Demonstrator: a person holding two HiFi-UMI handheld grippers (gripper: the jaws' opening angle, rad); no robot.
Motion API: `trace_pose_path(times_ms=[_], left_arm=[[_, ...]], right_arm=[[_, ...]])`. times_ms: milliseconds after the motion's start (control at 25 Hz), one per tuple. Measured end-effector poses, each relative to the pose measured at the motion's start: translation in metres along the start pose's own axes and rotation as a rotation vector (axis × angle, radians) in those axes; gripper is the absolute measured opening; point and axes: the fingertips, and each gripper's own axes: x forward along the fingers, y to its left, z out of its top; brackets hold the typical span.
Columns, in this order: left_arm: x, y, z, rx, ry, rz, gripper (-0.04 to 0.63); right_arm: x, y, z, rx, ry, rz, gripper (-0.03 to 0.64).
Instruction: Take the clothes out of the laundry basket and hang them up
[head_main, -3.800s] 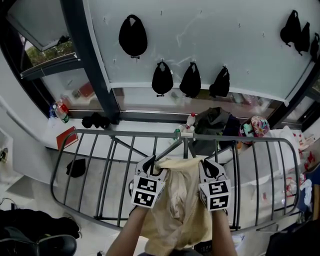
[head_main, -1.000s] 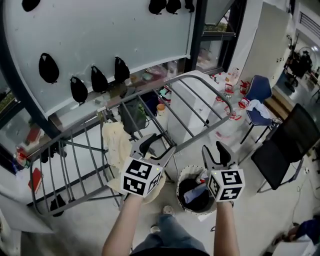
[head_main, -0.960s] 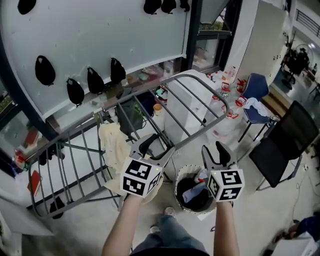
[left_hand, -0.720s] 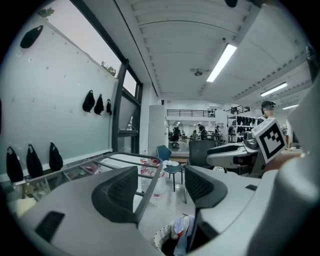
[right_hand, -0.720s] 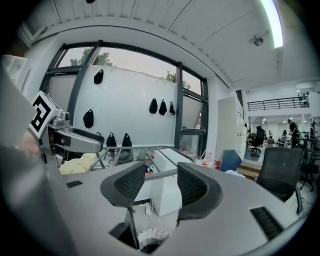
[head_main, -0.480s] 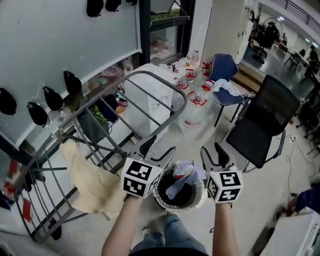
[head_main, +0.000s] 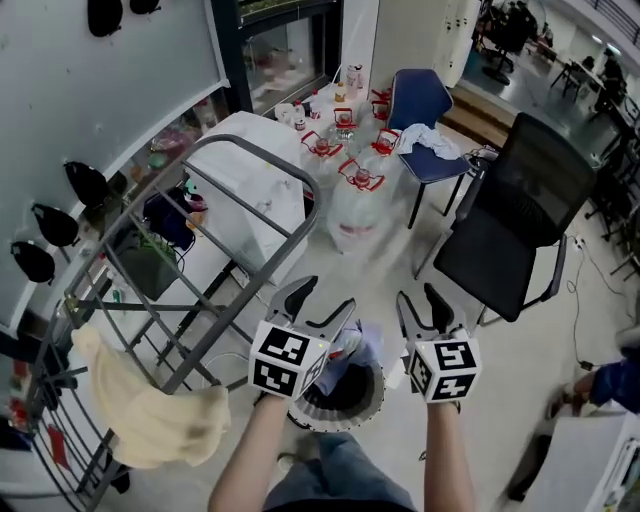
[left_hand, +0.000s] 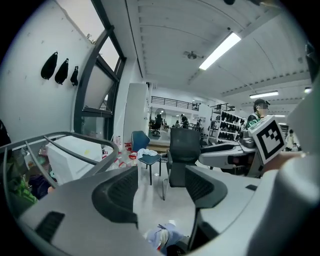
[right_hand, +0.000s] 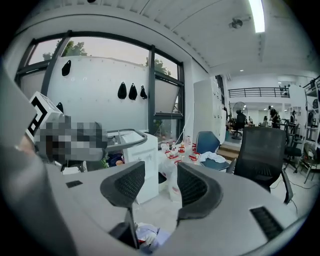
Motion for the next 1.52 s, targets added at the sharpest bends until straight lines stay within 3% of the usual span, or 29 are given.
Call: trace_pose_path(times_ms=[560, 920, 1160, 1520], left_arm=[[0.130, 0.038, -0.114, -0.069, 0.114, -0.029, 0.300], [0.190, 0.031, -0.239, -0.126, 0.272, -0.049, 0.299], [0.213, 0.022, -0.318, -0.180, 0.356, -0.060, 0.299], [0.232, 0.016, -0.366, -0.199, 0.419, -0.071, 0.298]], right_arm=[[0.104, -0.036, -0.124, 0.049, 0.147, -0.010, 0.202], [0.136, -0.035, -0.258, 0.116, 0.296, 0.039, 0.201], [0.152, -0.026, -0.337, 0.097, 0.394, 0.093, 0.199], [0.169, -0.011, -0.414, 0.076, 0.526, 0.179, 0.198]])
